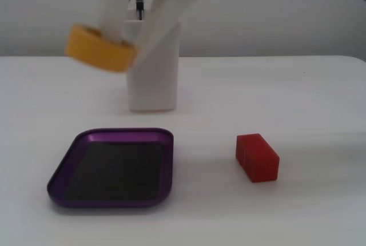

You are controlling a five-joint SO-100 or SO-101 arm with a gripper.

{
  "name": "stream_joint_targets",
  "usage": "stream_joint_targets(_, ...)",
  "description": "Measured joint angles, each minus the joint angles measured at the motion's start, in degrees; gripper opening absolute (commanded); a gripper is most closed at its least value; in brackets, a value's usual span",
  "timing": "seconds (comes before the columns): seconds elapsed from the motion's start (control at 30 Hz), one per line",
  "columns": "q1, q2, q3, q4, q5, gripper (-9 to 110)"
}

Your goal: Remove the yellow tape from the box.

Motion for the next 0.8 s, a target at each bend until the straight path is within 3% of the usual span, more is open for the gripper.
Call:
stream_joint_targets(0.2, 1.6, 7.9, -2.8, 10.6, 0.4, -1)
stream_joint_targets(0.5, 11.7, 18.2, 11.2, 11.5, 3.3, -1)
stream_joint_targets(0.8, 12.6, 29.9, 45.8, -5.7, 3.3, -1)
